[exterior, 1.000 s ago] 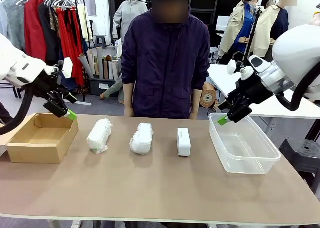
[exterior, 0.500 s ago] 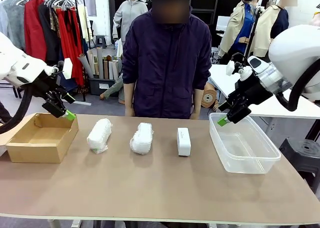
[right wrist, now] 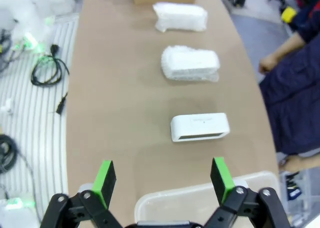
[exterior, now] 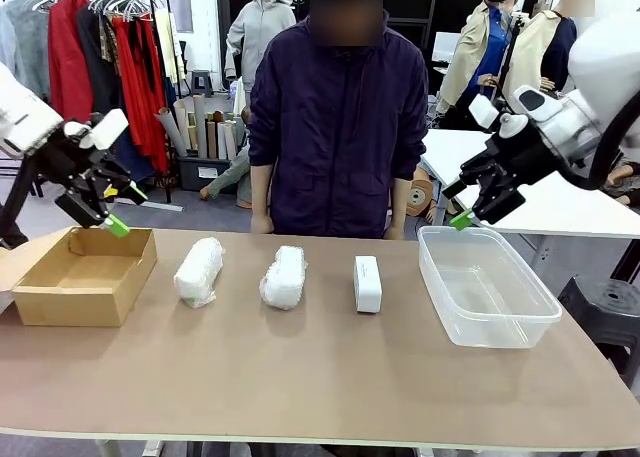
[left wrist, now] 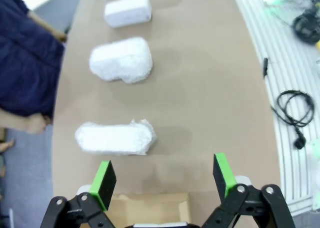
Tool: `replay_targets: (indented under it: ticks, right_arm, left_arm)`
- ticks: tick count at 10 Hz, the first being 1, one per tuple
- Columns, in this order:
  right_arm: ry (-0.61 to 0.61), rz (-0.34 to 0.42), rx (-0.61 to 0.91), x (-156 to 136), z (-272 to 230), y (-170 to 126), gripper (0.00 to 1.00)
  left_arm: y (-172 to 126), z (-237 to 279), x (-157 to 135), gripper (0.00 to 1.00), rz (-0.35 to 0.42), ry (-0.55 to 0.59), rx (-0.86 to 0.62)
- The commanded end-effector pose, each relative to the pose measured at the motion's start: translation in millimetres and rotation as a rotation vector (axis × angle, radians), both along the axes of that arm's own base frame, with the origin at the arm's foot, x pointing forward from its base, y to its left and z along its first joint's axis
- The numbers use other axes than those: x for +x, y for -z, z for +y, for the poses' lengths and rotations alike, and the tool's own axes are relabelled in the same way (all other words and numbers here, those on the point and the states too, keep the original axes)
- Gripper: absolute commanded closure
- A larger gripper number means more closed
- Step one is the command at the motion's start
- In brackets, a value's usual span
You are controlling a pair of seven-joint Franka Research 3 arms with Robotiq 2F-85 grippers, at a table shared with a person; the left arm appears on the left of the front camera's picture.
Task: Separate and place wrapped and unwrapped clocks.
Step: Pick up the Digital clock indicated by the person.
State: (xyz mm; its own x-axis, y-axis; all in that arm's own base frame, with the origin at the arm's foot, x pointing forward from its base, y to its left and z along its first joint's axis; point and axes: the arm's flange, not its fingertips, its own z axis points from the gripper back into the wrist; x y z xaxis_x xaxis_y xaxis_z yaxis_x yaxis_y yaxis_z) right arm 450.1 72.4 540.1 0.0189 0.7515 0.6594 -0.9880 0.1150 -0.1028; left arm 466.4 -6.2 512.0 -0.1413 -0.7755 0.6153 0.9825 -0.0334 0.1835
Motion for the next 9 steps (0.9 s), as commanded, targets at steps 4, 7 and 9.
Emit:
replay_targets:
  ticks: [4, 7, 9]
  right_arm:
    - [-0.040, -0.037, 0.104, 57.6, -28.5, -5.7, 0.00]
    - [-0.049, -0.015, 0.148, 76.6, -38.8, -6.0, 0.00]
    - [-0.064, -0.007, 0.164, 84.0, -42.0, -1.3, 0.00]
  left_arm:
    - [-8.5, 36.3, 80.0, 0.00, 0.045, 0.028, -0.178]
    - [1.1, 47.3, 102.0, 0.00, 0.054, 0.013, -0.213]
    - [6.2, 46.0, 105.9, 0.00, 0.085, 0.002, -0.210]
